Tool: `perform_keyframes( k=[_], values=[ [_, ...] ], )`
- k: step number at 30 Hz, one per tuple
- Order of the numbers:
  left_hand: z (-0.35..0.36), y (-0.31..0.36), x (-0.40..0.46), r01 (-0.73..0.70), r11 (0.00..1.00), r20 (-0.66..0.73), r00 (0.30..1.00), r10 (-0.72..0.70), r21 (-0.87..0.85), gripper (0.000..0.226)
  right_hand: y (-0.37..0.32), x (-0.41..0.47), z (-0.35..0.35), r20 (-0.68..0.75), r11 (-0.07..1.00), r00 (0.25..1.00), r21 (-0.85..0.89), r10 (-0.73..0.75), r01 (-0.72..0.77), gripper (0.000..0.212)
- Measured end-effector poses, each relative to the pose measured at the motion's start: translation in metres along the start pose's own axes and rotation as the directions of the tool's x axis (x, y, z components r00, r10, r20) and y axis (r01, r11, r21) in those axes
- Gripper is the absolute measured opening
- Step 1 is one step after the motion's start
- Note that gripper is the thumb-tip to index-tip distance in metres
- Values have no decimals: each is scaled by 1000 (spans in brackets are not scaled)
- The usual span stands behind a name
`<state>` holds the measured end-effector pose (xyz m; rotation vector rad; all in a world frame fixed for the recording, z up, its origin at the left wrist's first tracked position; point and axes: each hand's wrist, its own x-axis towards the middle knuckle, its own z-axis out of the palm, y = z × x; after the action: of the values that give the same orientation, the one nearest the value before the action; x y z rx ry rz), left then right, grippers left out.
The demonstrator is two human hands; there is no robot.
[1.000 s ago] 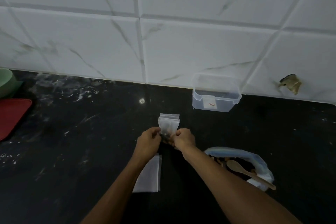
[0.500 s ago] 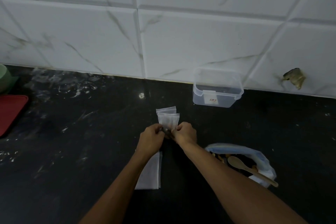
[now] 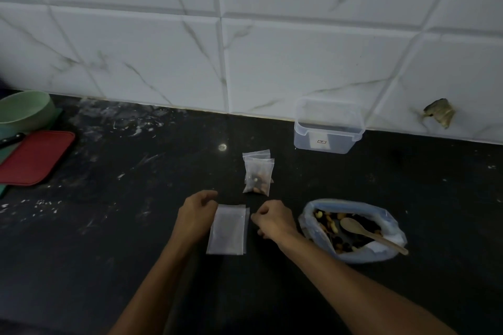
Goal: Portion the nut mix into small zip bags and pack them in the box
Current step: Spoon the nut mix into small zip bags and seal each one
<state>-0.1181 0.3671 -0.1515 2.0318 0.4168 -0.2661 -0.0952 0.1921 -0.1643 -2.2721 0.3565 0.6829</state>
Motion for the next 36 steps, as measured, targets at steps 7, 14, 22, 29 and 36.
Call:
perform_keyframes(
  k=[7,14,22,29,36],
  values=[
    [11,-25,-31,102,995,-4,995,-102,-5,26,2,-15,35,11,997,999,-56,50,-49,20],
    [18,-26,-44,94,992,-31,995,-97,-86,27,-4,-21,49,-18,996,997,-42,73,-73,32],
    [17,-23,-50,95,993,-42,994,-98,-71,26,1,-24,45,-49,1000,999,-30,-8,7,10],
    [24,-1,-56,20,993,-207,977,-43,-113,11,10,-45,32,-133,981,975,48,-180,188,7],
    [34,52,-60,89,919,-16,995,-103,-384,40,36,-75,-2,-334,847,778,-193,-532,496,10]
  ],
)
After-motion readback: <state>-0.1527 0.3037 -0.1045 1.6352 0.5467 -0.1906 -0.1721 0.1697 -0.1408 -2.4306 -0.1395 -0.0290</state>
